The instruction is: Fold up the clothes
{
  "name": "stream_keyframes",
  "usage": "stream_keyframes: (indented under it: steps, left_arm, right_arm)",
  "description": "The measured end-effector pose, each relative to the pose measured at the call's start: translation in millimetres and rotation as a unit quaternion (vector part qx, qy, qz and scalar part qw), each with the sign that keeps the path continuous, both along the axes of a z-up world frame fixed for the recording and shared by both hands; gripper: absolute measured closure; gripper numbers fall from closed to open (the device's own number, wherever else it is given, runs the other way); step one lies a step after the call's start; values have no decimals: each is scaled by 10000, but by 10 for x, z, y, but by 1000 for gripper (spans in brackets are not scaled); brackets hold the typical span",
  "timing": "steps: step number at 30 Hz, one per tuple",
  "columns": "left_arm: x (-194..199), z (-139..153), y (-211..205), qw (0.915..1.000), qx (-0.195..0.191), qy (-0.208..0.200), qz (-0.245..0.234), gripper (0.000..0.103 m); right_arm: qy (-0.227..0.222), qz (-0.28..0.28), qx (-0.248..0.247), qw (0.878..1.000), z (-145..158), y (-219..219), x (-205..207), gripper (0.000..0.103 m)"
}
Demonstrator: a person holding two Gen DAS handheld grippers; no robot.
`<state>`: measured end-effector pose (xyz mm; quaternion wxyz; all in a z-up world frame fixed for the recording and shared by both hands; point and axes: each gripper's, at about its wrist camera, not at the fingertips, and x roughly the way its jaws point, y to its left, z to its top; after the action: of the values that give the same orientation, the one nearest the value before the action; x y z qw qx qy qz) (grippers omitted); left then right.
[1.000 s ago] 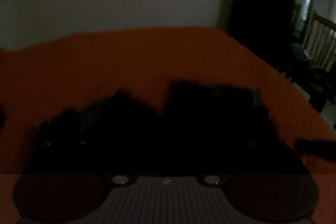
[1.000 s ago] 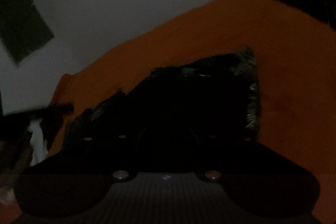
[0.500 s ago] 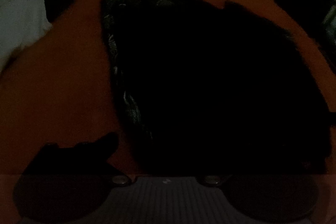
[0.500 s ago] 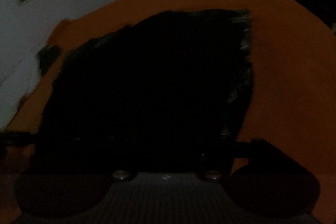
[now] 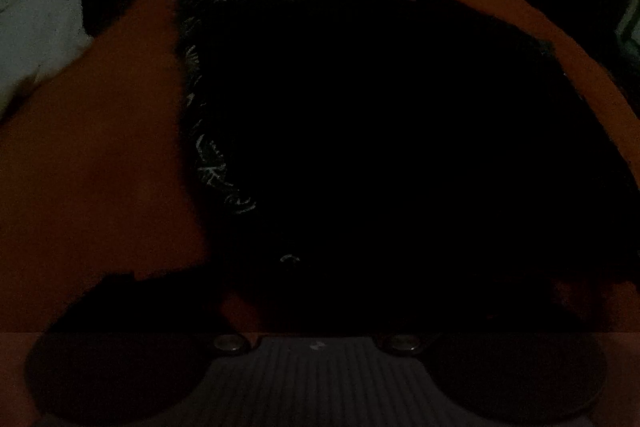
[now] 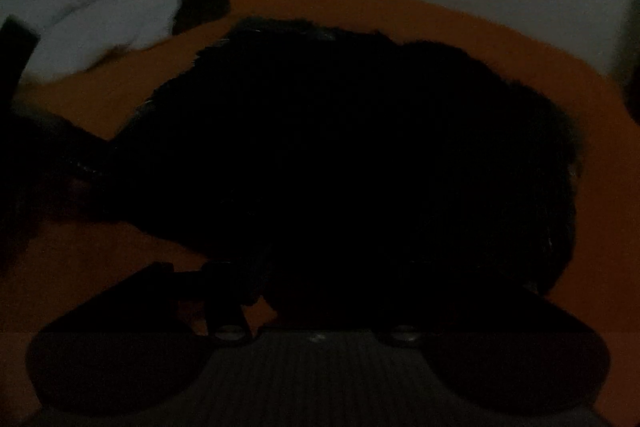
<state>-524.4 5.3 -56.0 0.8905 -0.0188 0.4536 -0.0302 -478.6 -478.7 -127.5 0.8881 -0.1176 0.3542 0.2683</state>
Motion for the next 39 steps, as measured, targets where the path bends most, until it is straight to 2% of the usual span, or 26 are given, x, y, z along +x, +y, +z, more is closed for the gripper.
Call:
stream_keyframes:
  steps: [2, 3, 5, 6, 7, 8, 9, 11, 14, 17, 19, 21, 23, 25, 26, 27, 28, 31, 33, 35, 36, 37, 39]
  left_arm:
    - [-76, -1, -27, 10000, 54, -51, 28, 38]
    - [-117, -7, -34, 10000, 63, -45, 54, 39]
    - [-179, -16, -12, 9999, 49, -37, 93, 40]
    - [-187, -25, 19, 9999, 7, -54, 125, 40]
    - [-188, -36, 41, 9999, -61, -50, 140, 40]
    - [-196, -34, 62, 9998, -137, -48, 165, 47]
    - [-221, -1, 78, 9995, -244, -40, 207, 58]
    - [-254, 100, 80, 9984, -481, 75, 276, 68]
    - [-242, 194, 55, 9984, -516, 110, 213, 68]
    - [-192, 164, 64, 9971, -576, 432, 225, 68]
    - [-176, 306, 29, 9983, -451, 357, 71, 68]
    - [-141, 530, -36, 9996, -248, 32, -161, 63]
    - [-65, 720, -86, 9988, -239, -197, -376, 63]
    - [63, 809, -145, 9971, -405, -259, -586, 63]
    - [127, 814, -203, 9961, -444, -276, -714, 63]
    - [192, 813, -270, 9948, -500, -271, -839, 62]
    - [260, 799, -360, 9934, -594, -214, -956, 62]
    - [451, 707, -709, 9856, -968, -42, -1384, 62]
    - [537, 616, -981, 9795, -1087, 31, -1697, 63]
    - [619, 540, -1197, 9734, -1237, 177, -1919, 67]
    - [653, 515, -1291, 9704, -1345, 250, -1988, 67]
    - [668, 510, -1387, 9673, -1420, 307, -2077, 67]
    - [739, 545, -1623, 9592, -1462, 472, -2373, 67]
  right_arm:
    - [-8, 320, -149, 9994, -91, 105, 50, 52]
    - [23, 466, -228, 9986, -152, 154, 70, 57]
    - [52, 636, -248, 9977, -189, 166, 79, 60]
    - [55, 680, -211, 9974, -179, 144, 75, 83]
    - [58, 724, -175, 9972, -170, 121, 70, 95]
    - [61, 768, -138, 9969, -160, 99, 65, 94]
    - [65, 812, -102, 9966, -150, 76, 60, 94]
    - [71, 900, -29, 9959, -131, 31, 50, 94]
    - [102, 1065, -78, 9942, -143, -20, -7, 95]
    - [279, 1054, -128, 9940, -304, -37, -15, 93]
    - [313, 1123, -130, 9931, -314, -16, -11, 85]
    - [368, 1185, -31, 9923, -190, -59, -11, 66]
    - [475, 732, 458, 9951, -16, -283, 67, 53]
    - [803, 11, 922, 9925, 65, -555, 209, 52]
    - [1044, -470, 1149, 9868, 65, -713, 292, 52]
    - [1308, -1077, 1398, 9756, 27, -893, 341, 52]
    - [1575, -1670, 1656, 9591, -18, -1075, 378, 52]
    - [2313, -2932, 2594, 8906, -249, -1507, 254, 52]
    - [2500, -3268, 3056, 8587, -360, -1633, 127, 52]
    - [2575, -3405, 3197, 8459, -377, -1712, 101, 51]
    - [2519, -3405, 3222, 8466, -338, -1745, 150, 51]
    - [2460, -3392, 3233, 8485, -291, -1781, 211, 51]
    - [2297, -3249, 3015, 8665, -110, -1879, 484, 52]
